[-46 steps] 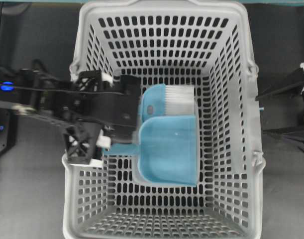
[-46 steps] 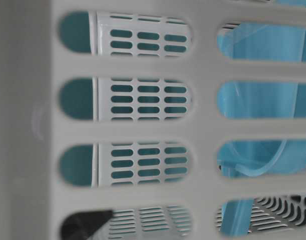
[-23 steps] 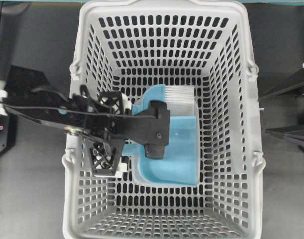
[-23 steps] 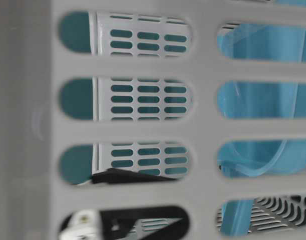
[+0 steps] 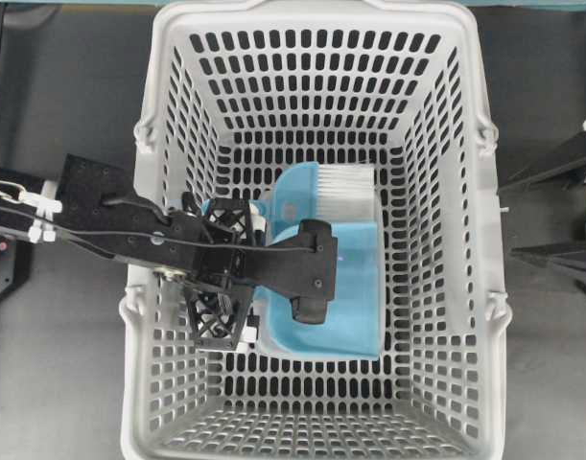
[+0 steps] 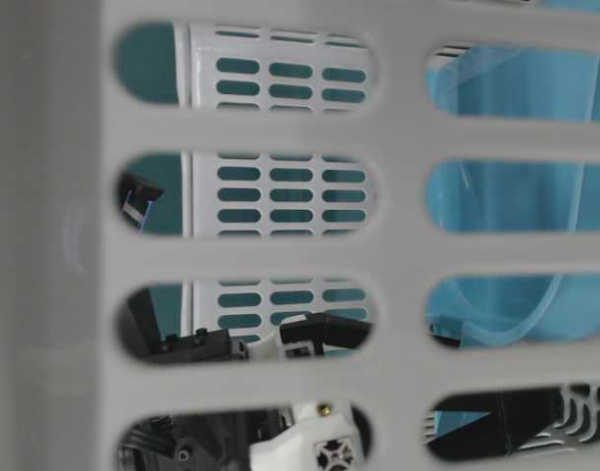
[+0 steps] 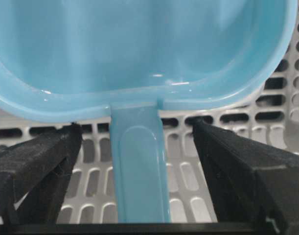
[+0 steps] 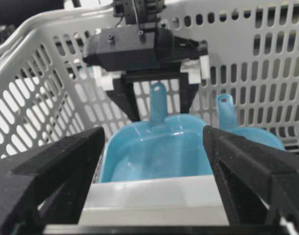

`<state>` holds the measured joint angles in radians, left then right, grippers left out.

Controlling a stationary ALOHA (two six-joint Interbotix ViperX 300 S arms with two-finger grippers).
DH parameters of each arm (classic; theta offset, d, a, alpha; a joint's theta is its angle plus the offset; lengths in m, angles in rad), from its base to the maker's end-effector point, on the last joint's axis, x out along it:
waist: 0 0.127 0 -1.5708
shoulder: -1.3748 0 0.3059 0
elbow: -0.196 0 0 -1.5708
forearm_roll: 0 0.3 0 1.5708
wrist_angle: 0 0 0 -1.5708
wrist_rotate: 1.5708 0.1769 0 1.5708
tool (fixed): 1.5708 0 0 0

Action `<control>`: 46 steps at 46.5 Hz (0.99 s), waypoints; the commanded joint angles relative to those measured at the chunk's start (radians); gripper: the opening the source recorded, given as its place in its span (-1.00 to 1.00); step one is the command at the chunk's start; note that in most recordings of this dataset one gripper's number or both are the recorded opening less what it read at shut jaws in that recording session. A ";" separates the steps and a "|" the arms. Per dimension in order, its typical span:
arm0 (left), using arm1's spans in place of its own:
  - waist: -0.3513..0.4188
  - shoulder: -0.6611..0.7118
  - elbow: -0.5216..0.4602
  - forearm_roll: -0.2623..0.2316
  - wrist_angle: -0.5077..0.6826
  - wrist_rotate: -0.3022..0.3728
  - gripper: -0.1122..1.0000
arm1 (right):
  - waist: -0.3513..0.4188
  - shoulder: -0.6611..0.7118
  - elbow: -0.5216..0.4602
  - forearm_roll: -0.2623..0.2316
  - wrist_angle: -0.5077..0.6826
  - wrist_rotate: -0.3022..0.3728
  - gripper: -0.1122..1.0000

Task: Pick up the dustpan from the shopping basket with the left arm.
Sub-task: 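Lower the left gripper and close it on the dustpan handle, then lift the dustpan upward and toward the left with the left gripper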

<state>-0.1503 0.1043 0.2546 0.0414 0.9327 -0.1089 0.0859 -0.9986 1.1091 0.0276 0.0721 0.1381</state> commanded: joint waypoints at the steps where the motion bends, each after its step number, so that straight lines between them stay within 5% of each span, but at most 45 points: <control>1: -0.002 -0.006 -0.008 0.002 -0.006 -0.002 0.75 | 0.003 0.005 -0.017 0.000 -0.005 0.002 0.60; 6: -0.006 -0.011 -0.006 0.002 -0.009 0.002 0.50 | 0.003 0.005 -0.017 0.002 -0.006 0.002 0.60; 13: -0.008 -0.020 -0.018 0.003 -0.009 0.009 -0.27 | 0.003 0.005 -0.015 0.003 -0.006 0.003 0.59; 46: 0.021 -0.319 -0.118 0.003 -0.012 0.003 -0.27 | 0.003 -0.006 0.002 0.005 -0.008 0.023 0.59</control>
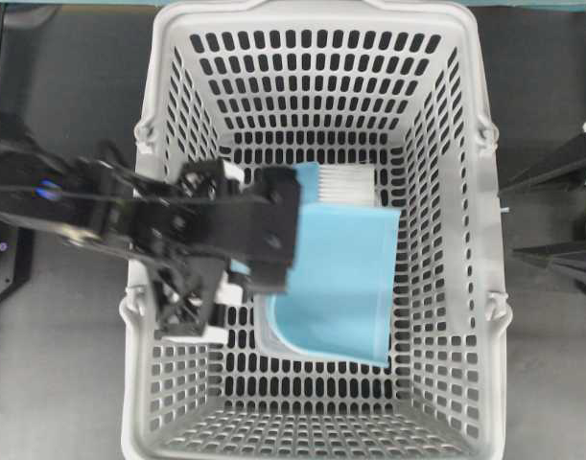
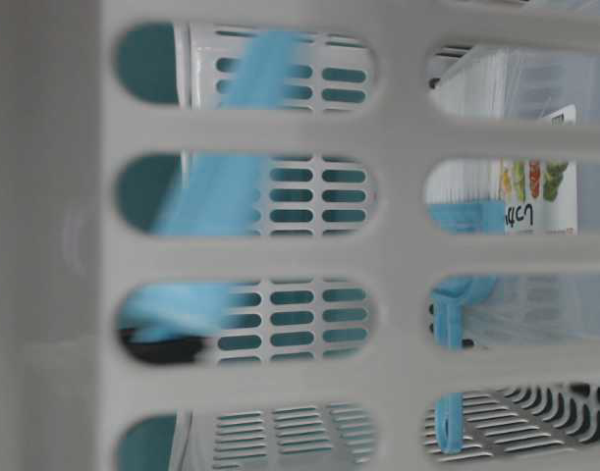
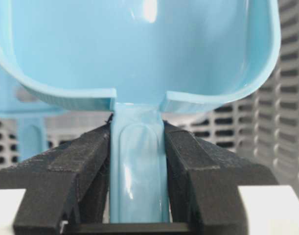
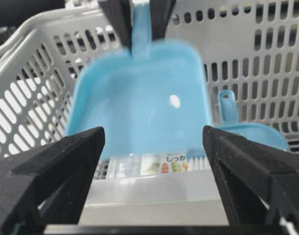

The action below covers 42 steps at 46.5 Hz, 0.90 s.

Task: Pick up the dustpan from the shopping basket with the left arm.
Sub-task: 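Lift the dustpan upward and toward the left with the left gripper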

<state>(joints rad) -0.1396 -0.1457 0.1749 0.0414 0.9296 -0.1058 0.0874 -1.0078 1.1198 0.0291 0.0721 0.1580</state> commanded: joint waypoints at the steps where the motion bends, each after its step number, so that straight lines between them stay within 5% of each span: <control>1: 0.012 -0.078 -0.040 0.003 -0.009 0.000 -0.27 | 0.002 0.003 -0.009 0.003 -0.008 0.003 0.59; 42: 0.041 -0.135 -0.005 0.003 -0.078 0.003 -0.27 | 0.002 -0.026 0.005 0.002 -0.008 0.005 0.59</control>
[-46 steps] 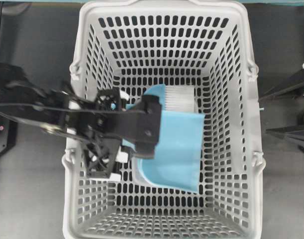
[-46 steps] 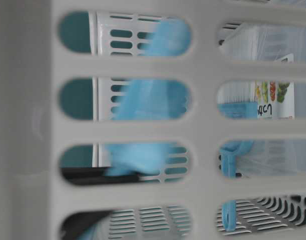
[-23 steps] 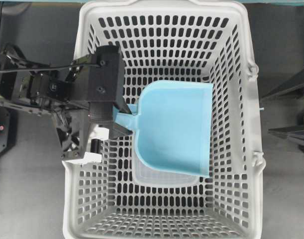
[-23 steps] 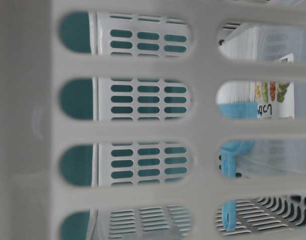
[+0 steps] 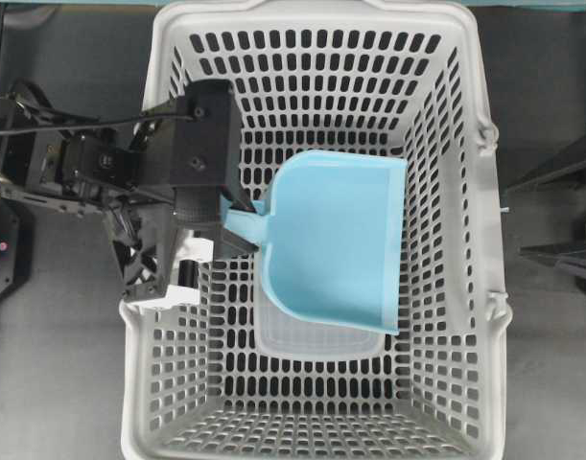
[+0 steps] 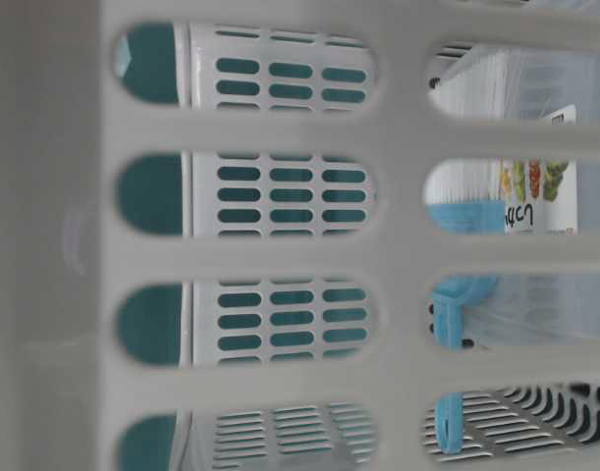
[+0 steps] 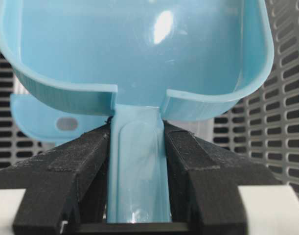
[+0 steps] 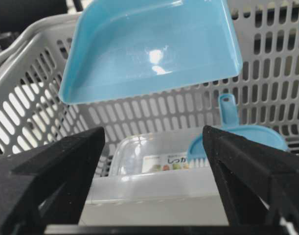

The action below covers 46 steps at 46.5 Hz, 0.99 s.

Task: Pick up the dustpan from the shopping basket with the left arm.
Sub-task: 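Lift the dustpan upward and toward the left with the left gripper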

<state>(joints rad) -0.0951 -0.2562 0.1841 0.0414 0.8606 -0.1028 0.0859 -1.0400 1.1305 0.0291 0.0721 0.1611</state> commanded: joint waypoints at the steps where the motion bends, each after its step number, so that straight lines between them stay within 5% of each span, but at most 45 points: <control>1: -0.003 -0.025 -0.014 0.003 -0.009 0.000 -0.27 | 0.003 0.006 -0.006 0.002 -0.009 0.002 0.59; 46: -0.008 -0.017 -0.008 0.003 -0.028 -0.003 -0.27 | 0.011 -0.009 0.011 0.003 -0.008 0.002 0.57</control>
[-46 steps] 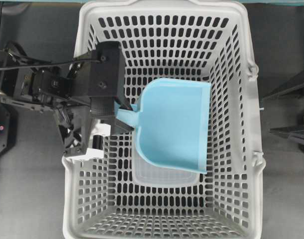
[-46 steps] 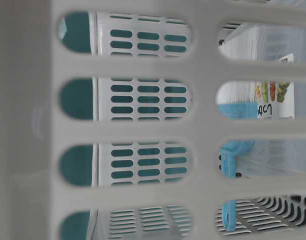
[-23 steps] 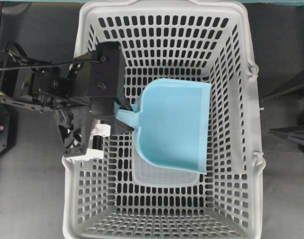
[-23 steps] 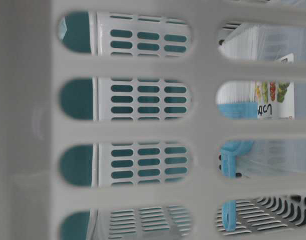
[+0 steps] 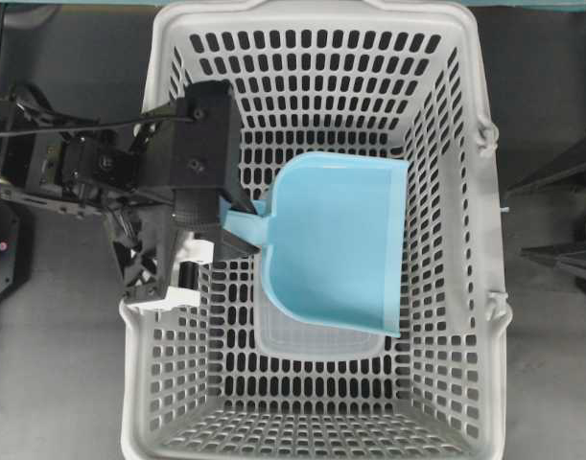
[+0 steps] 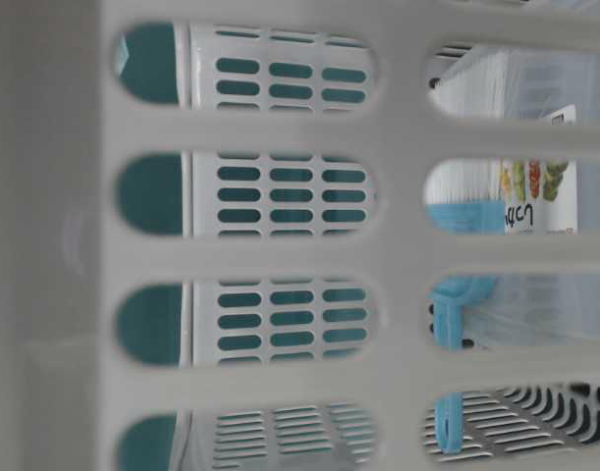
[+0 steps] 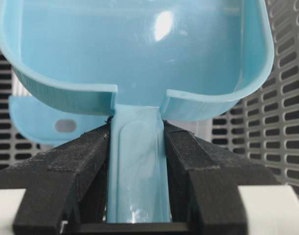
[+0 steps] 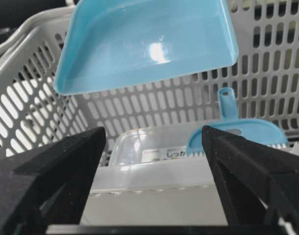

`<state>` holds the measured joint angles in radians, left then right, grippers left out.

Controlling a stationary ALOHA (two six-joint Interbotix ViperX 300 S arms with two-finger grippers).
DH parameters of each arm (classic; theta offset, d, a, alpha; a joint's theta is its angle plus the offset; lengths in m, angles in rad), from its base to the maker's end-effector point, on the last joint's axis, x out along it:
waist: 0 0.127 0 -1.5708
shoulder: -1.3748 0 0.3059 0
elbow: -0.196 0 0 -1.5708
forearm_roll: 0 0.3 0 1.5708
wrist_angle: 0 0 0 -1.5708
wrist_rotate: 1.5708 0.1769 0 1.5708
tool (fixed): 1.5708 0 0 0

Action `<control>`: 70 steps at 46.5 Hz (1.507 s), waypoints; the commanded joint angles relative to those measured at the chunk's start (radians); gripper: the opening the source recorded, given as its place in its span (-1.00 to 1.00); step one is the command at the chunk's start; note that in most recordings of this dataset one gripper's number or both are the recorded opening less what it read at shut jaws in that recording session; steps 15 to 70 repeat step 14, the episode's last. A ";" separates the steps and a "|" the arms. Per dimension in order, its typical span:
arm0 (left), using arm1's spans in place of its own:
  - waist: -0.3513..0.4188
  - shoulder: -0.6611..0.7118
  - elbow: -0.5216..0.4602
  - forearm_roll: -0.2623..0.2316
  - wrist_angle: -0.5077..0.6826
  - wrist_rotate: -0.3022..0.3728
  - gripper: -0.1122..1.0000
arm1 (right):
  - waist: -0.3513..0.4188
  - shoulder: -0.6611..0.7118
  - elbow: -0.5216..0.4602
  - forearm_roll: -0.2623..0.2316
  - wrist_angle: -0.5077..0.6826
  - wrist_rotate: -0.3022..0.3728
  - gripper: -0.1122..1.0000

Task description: Pick up the dustpan from the shopping basket with the left arm.

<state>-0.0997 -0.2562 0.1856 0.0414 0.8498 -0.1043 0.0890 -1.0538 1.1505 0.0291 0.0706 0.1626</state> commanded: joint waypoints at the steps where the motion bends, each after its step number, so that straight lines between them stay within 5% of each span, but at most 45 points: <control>1: -0.003 -0.017 -0.006 0.003 -0.021 -0.002 -0.27 | 0.011 0.003 -0.009 0.003 -0.006 0.000 0.57; 70: -0.006 -0.017 0.014 0.003 -0.075 0.000 -0.27 | 0.034 -0.015 0.011 0.003 -0.005 0.002 0.56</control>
